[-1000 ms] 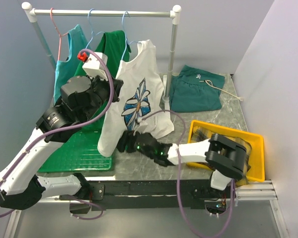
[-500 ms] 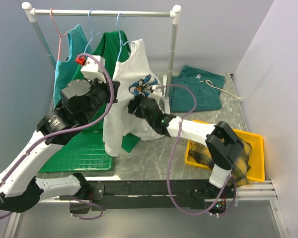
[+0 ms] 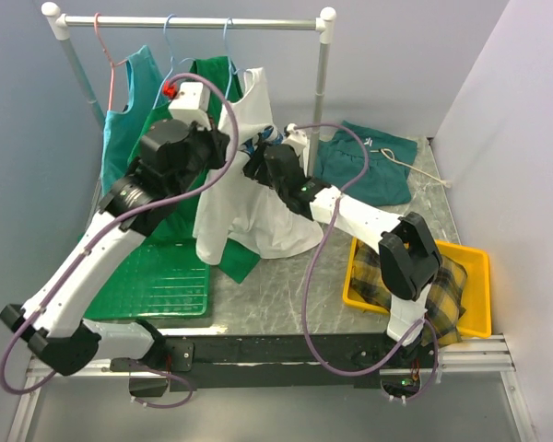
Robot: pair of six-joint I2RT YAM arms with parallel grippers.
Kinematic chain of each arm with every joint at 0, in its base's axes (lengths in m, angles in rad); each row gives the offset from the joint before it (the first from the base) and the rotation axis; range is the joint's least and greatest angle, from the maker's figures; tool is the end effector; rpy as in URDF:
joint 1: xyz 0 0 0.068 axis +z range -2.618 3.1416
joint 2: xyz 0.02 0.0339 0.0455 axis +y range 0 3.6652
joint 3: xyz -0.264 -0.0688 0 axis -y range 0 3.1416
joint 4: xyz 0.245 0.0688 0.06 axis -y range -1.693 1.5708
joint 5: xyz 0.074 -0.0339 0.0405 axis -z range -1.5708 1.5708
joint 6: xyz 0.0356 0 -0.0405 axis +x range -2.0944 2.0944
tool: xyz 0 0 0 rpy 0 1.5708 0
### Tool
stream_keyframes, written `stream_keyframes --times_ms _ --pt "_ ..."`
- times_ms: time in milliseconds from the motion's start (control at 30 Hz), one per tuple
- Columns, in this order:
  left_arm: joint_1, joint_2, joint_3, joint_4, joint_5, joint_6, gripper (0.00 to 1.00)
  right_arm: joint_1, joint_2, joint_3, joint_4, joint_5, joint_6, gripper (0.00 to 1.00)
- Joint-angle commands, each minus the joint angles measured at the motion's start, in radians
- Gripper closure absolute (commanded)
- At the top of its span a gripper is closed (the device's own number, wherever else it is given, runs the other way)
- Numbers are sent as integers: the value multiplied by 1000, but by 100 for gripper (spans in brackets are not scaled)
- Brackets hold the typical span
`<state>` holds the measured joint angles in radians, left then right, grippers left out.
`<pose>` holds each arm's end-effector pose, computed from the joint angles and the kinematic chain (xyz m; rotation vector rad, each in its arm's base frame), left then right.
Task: Place the t-shirt on the hanger
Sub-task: Place the hanger at the clothesline.
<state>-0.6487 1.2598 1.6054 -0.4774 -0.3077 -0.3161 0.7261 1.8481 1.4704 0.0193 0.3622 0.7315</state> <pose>0.2108 -0.1463 0.4901 0.0537 1.7167 -0.4580 0.3393 0.2844 0.2952 0.2516 1.9403 0.6310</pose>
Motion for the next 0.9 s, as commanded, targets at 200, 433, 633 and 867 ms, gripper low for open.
stream_keyframes --times_ms 200,433,633,867 --pt "9 -5 25 215 39 12 99 -14 -29 61 11 -31 -37 28" --pt "9 -17 16 241 18 5 99 -16 -73 -2 36 -52 -29 28" --pt "14 48 62 234 -2 14 99 -14 -124 -71 53 -62 -21 28" --pt "66 110 42 244 36 2 99 -11 -223 -182 85 -80 -7 27"
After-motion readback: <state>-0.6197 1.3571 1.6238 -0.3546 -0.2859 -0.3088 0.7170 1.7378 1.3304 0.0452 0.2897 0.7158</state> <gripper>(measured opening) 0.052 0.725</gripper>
